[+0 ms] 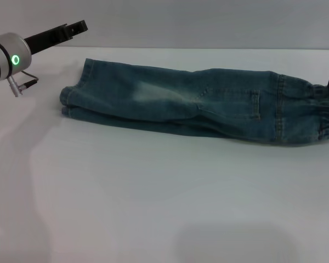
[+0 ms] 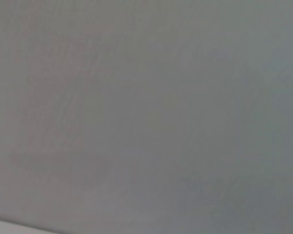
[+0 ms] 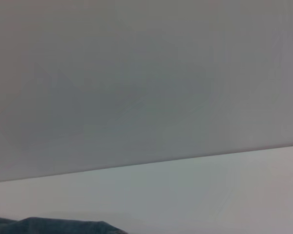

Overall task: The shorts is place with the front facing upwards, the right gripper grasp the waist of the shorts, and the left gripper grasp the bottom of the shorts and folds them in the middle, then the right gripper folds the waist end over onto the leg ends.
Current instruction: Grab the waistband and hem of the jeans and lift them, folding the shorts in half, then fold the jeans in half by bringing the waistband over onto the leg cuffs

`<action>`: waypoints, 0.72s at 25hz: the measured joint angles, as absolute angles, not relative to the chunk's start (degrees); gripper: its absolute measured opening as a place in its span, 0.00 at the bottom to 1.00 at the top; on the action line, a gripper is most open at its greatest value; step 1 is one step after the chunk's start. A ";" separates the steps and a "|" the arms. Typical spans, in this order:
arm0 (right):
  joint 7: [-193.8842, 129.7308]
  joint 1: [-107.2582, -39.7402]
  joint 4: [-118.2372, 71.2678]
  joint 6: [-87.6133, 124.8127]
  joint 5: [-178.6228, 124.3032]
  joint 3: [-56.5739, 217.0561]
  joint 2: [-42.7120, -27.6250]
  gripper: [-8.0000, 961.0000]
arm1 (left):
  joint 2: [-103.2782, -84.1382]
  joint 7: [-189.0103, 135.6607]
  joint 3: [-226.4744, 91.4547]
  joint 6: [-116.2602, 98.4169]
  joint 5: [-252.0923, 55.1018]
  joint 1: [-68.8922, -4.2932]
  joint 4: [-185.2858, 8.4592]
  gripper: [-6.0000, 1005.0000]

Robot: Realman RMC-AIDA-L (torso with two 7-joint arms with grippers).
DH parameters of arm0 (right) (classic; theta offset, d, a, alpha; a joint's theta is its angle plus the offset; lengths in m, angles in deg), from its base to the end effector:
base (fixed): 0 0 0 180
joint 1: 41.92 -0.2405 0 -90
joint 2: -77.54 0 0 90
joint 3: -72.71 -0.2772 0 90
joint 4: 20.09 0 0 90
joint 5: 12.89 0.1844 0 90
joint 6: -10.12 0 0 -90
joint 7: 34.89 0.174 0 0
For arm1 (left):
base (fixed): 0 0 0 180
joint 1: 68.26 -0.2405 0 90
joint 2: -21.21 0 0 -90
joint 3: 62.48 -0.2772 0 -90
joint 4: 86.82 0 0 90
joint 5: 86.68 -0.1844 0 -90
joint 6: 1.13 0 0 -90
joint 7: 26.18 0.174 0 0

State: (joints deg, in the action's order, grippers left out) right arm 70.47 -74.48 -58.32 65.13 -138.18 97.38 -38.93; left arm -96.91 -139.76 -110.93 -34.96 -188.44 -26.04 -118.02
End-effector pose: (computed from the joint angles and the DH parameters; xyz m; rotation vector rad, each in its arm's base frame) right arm 0.3538 0.4064 0.0417 -1.8867 1.2202 0.4570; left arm -0.2628 0.4785 -0.0004 -1.8073 -1.2602 -0.6690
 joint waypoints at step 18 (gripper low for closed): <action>70.94 -72.72 -66.10 71.32 -135.28 97.39 -38.84 0.47 | -97.04 -119.36 -110.90 -48.23 -165.27 -29.17 -116.36 0.84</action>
State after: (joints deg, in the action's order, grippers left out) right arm 70.94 -72.72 -66.10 71.32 -135.28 97.39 -38.84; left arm -97.04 -119.36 -110.90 -48.23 -165.27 -29.17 -116.36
